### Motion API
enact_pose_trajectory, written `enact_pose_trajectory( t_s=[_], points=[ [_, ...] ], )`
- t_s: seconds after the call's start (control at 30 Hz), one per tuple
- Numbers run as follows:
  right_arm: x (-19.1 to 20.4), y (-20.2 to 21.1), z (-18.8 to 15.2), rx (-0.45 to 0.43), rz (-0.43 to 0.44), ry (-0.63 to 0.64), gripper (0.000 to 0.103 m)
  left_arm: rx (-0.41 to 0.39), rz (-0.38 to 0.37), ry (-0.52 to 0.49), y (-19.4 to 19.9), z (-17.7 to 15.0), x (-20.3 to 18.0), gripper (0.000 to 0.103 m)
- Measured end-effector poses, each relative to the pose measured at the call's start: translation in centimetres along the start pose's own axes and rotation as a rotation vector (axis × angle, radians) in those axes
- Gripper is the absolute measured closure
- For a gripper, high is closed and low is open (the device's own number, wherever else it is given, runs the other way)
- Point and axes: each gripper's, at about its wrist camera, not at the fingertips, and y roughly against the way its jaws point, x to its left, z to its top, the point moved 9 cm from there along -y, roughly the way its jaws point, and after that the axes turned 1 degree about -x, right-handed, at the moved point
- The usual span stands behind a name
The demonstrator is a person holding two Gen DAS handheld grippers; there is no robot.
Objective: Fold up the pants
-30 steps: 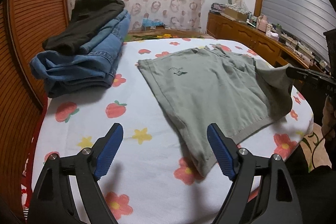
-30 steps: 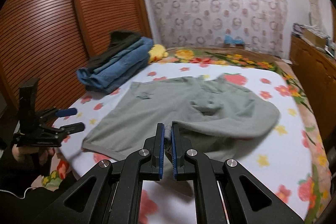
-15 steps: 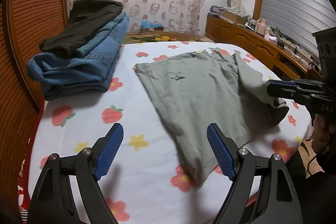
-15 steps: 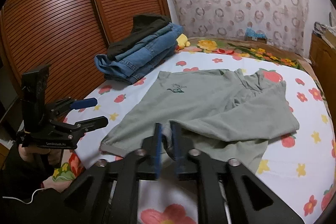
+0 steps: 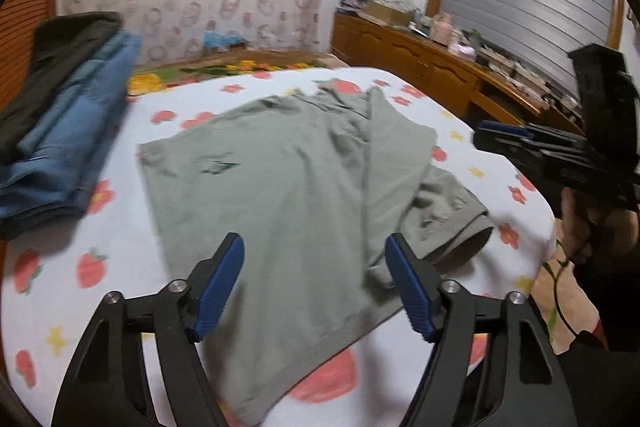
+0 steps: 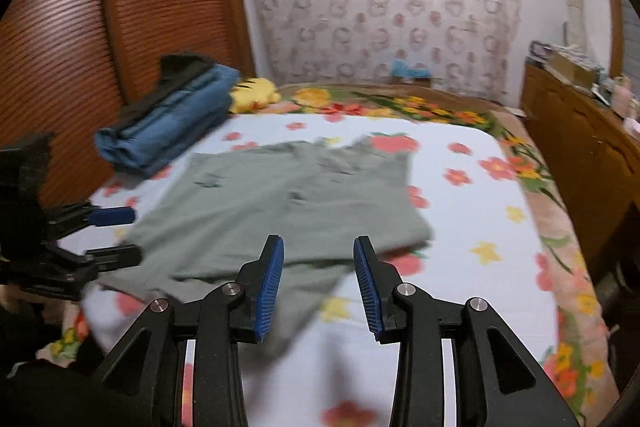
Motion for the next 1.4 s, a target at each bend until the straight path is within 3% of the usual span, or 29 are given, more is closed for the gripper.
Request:
enact_pose_trajectory(
  t_s=[0.13, 0.43, 0.57, 0.8, 1.07, 1.4],
  points=[
    [-1.0, -1.9, 0.2, 0.032, -0.045, -0.017, 0.065, 0.042, -0.052, -0.023, -1.4, -0.4, -2.1, 0.045],
    [-1.3, -3.9, 0.2, 0.078, -0.089, -0.026, 0.065, 0.095, -0.081, -0.054, -2.2, -1.9, -3.9, 0.076],
    [-1.1, -4.6, 0.9, 0.082, -0.107, -0.018, 0.065, 0.095, -0.097, -0.078, -2.0, -2.1, -4.8, 0.097],
    [-1.5, -6.0, 0.8, 0.088, -0.111, -0.008, 0.065, 0.011, -0.101, -0.063, 1.7, -0.3, -4.7, 0.1],
    [-2.3, -5.8, 0.4, 0.076, -0.105, -0.007, 0.065, -0.049, -0.041, -0.02, 5.5, 0.5, -1.8, 0.1],
    [-2.6, -5.6, 0.2, 0.066, -0.12, 0.018, 0.065, -0.024, 0.064, 0.059, 6.4, -2.3, 3.5, 0.1]
  ],
)
